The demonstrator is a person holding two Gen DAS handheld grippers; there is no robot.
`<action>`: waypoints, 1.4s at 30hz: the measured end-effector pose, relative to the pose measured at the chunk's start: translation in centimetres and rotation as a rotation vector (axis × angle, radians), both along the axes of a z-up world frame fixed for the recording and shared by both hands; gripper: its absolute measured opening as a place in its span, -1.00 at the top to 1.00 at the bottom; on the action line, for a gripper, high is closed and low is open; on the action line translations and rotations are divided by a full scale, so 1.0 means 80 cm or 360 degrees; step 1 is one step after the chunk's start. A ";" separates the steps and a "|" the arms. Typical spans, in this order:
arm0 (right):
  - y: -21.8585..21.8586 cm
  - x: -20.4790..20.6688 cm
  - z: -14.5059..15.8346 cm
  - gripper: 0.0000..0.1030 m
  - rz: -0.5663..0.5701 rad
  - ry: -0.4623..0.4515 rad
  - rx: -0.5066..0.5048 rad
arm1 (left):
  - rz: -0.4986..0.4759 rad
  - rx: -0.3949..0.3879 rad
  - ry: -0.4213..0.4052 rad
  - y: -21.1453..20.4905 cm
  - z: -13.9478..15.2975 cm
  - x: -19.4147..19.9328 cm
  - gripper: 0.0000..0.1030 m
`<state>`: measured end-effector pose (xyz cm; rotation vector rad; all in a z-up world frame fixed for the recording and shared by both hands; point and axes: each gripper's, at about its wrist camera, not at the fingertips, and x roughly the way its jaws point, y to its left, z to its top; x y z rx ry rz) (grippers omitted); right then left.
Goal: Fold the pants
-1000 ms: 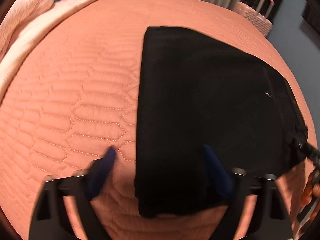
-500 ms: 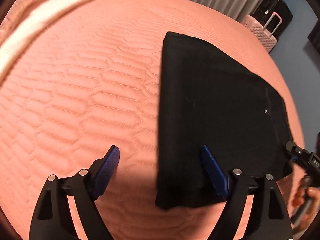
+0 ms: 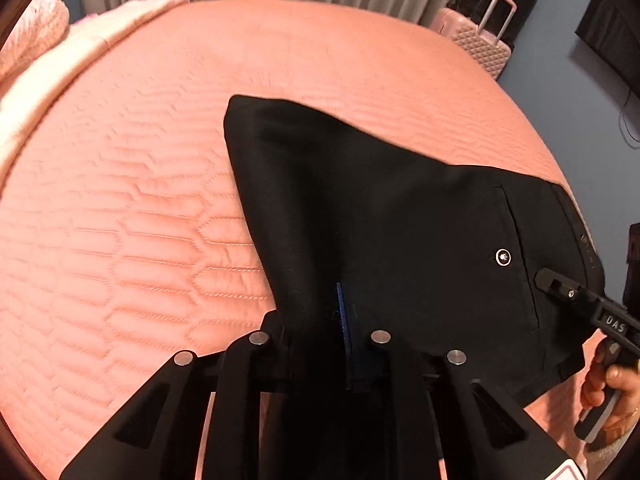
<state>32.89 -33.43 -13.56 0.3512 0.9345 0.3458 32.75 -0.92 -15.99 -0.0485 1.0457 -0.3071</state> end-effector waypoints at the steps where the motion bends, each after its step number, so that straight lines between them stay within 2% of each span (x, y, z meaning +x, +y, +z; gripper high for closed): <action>1: 0.005 -0.008 0.012 0.62 0.0007 -0.0027 0.0004 | -0.0010 0.0024 -0.0041 -0.003 0.012 -0.012 0.74; 6: 0.019 -0.043 0.061 0.62 0.0066 -0.0110 -0.0074 | -0.0028 -0.0024 -0.0104 -0.003 0.056 -0.049 0.74; 10: 0.019 -0.054 0.108 0.62 0.0070 -0.0193 -0.0071 | -0.0041 -0.0035 -0.0207 -0.002 0.115 -0.054 0.74; 14: 0.012 -0.062 0.174 0.62 0.0041 -0.0331 -0.0066 | -0.0063 -0.0037 -0.0351 0.009 0.184 -0.067 0.74; 16: 0.007 -0.061 0.203 0.62 0.0032 -0.0375 -0.0056 | -0.0067 -0.0041 -0.0407 0.008 0.220 -0.061 0.73; 19: 0.007 -0.043 0.230 0.61 0.0022 -0.0388 -0.0041 | -0.0043 -0.0056 -0.0428 0.004 0.246 -0.038 0.71; 21: 0.004 -0.023 0.224 0.60 0.0028 -0.0335 -0.0010 | -0.0040 -0.0026 -0.0399 -0.001 0.238 -0.017 0.66; 23: 0.002 -0.001 0.190 0.46 0.0015 -0.0251 0.0026 | 0.0032 -0.0033 -0.0295 0.011 0.205 -0.007 0.54; 24: 0.002 0.010 0.161 0.42 0.0025 -0.0170 -0.0009 | 0.0066 0.0007 -0.0233 0.017 0.184 -0.005 0.40; 25: -0.002 0.016 0.130 0.37 0.0005 -0.0077 -0.0042 | 0.0133 0.0075 -0.0171 0.021 0.149 0.000 0.27; 27: -0.012 0.018 0.063 0.36 -0.0049 0.0106 -0.0144 | 0.0208 0.0291 -0.0099 0.025 0.088 0.005 0.21; 28: -0.020 0.011 0.038 0.36 -0.0105 0.0155 -0.0228 | 0.0241 0.0449 -0.0058 0.031 0.056 0.002 0.21; 29: -0.033 -0.005 0.019 0.36 -0.0201 0.0156 -0.0385 | 0.0270 0.0548 -0.0035 0.040 0.036 -0.004 0.21; 30: -0.043 -0.020 0.013 0.36 -0.0280 0.0129 -0.0474 | 0.0284 0.0590 -0.0034 0.047 0.024 -0.012 0.21; 32: -0.057 -0.056 0.028 0.38 -0.0378 -0.0019 -0.0451 | 0.0264 0.0597 -0.0097 0.050 0.023 -0.032 0.21; 33: -0.048 -0.065 0.042 0.39 -0.0327 -0.0082 -0.0406 | 0.0238 0.0593 -0.0134 0.041 0.027 -0.037 0.21; 35: -0.010 -0.063 0.063 0.40 -0.0188 -0.0171 -0.0415 | 0.0134 0.0590 -0.0215 0.004 0.036 -0.050 0.13; 36: 0.013 -0.058 0.070 0.40 -0.0099 -0.0198 -0.0425 | 0.0096 0.0598 -0.0235 -0.010 0.033 -0.056 -0.12; 37: 0.038 -0.050 0.073 0.41 -0.0010 -0.0206 -0.0441 | 0.0051 0.0626 -0.0248 -0.037 0.026 -0.054 -0.34; 38: 0.064 -0.039 0.064 0.44 0.0072 -0.0183 -0.0496 | 0.0030 0.0685 -0.0227 -0.054 0.012 -0.052 -0.37; 40: 0.083 -0.024 0.027 0.45 0.0142 -0.0044 -0.0649 | 0.0032 0.0828 -0.0129 -0.065 -0.031 -0.046 -0.38; 41: 0.072 -0.025 0.003 0.54 0.0110 0.0020 -0.0690 | 0.0044 0.0804 -0.0164 -0.063 -0.034 -0.054 -0.38; 42: 0.058 -0.034 0.000 0.63 0.0063 0.0012 -0.0621 | 0.0069 0.0786 -0.0190 -0.062 -0.030 -0.058 -0.38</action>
